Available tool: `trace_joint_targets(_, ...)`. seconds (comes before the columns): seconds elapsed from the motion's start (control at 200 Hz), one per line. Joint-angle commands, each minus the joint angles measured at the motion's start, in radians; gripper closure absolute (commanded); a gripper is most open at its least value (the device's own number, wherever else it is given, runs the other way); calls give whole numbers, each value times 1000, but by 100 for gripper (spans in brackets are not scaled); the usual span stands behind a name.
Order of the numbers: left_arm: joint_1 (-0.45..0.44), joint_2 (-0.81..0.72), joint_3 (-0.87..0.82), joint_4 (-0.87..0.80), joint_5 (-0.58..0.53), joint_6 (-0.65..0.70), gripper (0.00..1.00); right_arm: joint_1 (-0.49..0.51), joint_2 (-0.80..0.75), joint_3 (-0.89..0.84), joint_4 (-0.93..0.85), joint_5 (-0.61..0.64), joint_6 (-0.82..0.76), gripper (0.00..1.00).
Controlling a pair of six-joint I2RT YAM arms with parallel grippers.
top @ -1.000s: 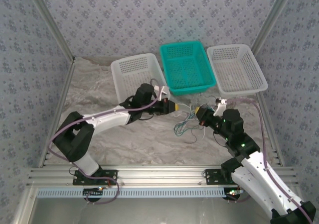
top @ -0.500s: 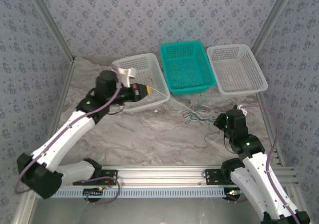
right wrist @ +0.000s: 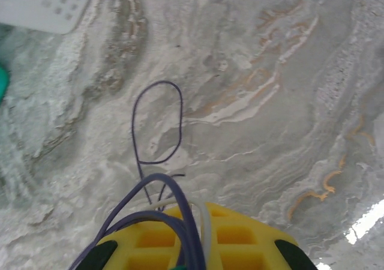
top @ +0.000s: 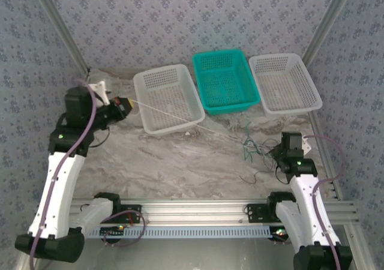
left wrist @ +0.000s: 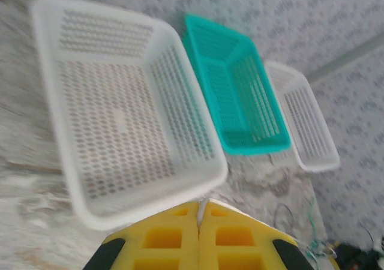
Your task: Untangle the cables
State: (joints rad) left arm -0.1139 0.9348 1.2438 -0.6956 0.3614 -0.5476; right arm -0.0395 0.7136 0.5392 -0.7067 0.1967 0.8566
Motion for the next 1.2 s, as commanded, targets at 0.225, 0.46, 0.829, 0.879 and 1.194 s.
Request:
trace_joint_targets(0.225, 68, -64, -113, 322, 310, -141, 100, -1, 88, -83, 189, -233, -96, 92)
trace_joint_targets(0.46, -70, -39, -86, 307, 265, -62, 100, 64, 60, 98, 24, -219, -130, 10)
trace_joint_targets(0.829, -116, 39, 263, 353, 266, -11, 100, 126, 102, 374, -24, -198, -70, 0)
trace_joint_targets(0.879, -116, 55, 297, 392, 263, -8, 100, 130, 110, 383, -22, -198, -65, 0)
trace_joint_targets(1.194, -119, 298, 599, 450, 160, 71, 100, 136, 91, 361, 24, -252, -40, 0)
